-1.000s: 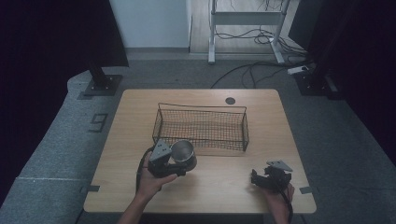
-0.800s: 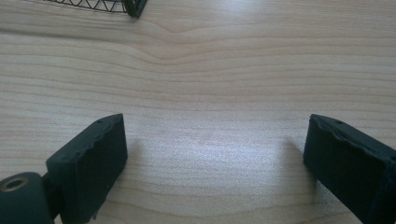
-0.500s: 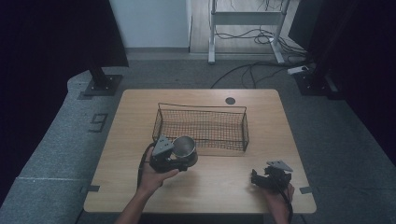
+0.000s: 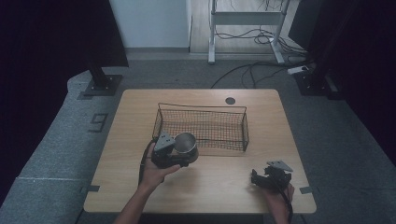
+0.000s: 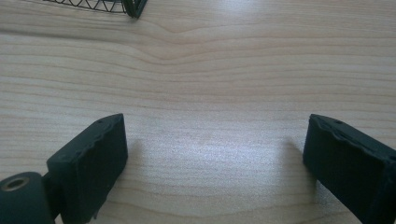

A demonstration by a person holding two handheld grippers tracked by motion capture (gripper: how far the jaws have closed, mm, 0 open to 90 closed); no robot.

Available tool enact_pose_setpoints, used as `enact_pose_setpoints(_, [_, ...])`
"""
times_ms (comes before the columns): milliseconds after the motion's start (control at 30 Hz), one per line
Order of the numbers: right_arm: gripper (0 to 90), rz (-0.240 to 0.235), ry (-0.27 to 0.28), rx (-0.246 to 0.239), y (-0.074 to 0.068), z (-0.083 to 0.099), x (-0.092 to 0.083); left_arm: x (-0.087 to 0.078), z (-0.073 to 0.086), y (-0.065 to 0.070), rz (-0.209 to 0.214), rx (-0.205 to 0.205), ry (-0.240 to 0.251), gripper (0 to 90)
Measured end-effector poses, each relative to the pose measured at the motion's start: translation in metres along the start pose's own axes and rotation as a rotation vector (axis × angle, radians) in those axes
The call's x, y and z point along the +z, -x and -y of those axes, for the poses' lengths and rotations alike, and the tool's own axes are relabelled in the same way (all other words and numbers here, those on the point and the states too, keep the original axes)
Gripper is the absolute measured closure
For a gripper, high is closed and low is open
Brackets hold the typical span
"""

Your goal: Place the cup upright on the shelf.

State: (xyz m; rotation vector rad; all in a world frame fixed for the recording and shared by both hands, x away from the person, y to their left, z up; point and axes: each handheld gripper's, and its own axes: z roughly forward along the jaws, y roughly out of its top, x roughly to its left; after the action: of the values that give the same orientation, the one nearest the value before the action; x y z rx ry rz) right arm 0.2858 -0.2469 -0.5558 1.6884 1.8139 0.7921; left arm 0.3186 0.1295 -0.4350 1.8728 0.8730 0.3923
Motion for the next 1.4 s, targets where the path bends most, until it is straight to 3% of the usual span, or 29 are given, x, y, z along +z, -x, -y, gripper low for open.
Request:
enact_pose_setpoints(633, [6.4, 0.001, 0.001, 0.001, 0.0, 0.0, 0.0, 0.01, -0.012, -0.004, 0.005, 0.008, -0.006, 19.2])
enact_pose_setpoints(967, [6.5, 0.001, 0.0, 0.003, 0.0, 0.0, 0.0, 0.014, -0.019, -0.007, 0.015, -0.008, -0.005, 19.2])
enact_pose_setpoints(1400, [6.6, 0.001, 0.002, 0.001, 0.0, 0.0, 0.0, 0.016, -0.029, -0.012, 0.003, -0.01, 0.003, 19.2])
